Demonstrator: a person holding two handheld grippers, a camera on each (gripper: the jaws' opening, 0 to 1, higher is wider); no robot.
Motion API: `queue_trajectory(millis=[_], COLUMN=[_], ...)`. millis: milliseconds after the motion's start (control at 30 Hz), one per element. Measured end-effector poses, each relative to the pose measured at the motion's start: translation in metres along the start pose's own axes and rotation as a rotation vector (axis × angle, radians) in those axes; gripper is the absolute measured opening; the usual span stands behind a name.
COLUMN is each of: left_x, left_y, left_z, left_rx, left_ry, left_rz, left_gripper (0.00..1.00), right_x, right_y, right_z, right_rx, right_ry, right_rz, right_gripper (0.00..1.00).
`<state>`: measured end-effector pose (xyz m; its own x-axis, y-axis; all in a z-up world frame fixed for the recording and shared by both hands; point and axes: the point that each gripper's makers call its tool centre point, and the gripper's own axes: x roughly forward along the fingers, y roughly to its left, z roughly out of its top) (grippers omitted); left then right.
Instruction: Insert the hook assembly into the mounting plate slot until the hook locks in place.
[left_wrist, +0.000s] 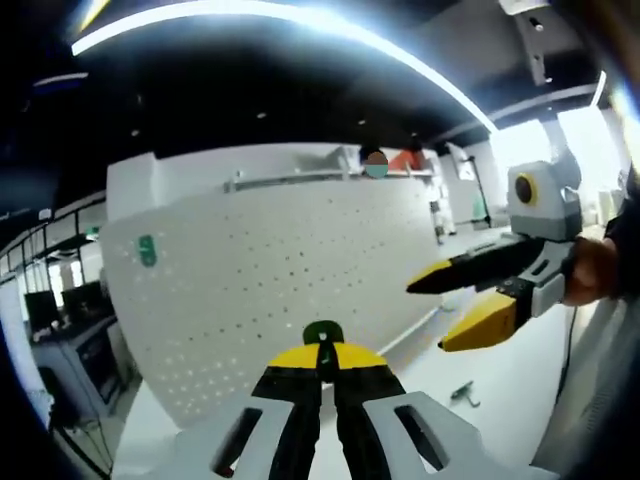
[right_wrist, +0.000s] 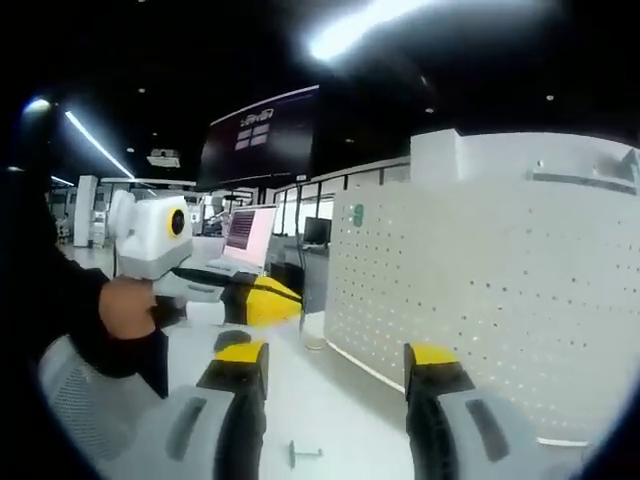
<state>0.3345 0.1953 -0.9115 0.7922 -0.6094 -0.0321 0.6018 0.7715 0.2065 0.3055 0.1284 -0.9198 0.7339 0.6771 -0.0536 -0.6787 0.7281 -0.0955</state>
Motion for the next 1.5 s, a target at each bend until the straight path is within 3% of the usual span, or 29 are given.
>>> queue_trajectory(millis=[367,600,1000,1233,1500], left_x=[0.006,0.024,0.053,0.078,0.103], left_y=[0.052,0.079,0.122,0.151,0.169], left_z=[0.037,0.064,0.091,0.099,0.105], left_rx=[-0.006,0.021,-0.011,-0.070,-0.027], left_ry=[-0.037,-0.064,-0.132,-0.147,-0.140], left_rz=[0.104,0.142,0.218,0.256,0.317], left_gripper=[0.03,0.03,0.03,0.03,0.03], right_x=[0.001,0.000,-0.001,-0.003,-0.005], right_y=[0.002,0.000,-0.006,-0.009,-0.016], right_z=[0.004,0.005,0.006,0.006,0.008], right_rx=[0.001,0.006,0.004,0.008,0.026], right_ry=[-0.020,-0.023,-0.024,-0.026,-0.035], right_rz=[0.005,0.000,-0.013,-0.022,-0.037], right_gripper=[0.57,0.57,0.57,0.57,0.56])
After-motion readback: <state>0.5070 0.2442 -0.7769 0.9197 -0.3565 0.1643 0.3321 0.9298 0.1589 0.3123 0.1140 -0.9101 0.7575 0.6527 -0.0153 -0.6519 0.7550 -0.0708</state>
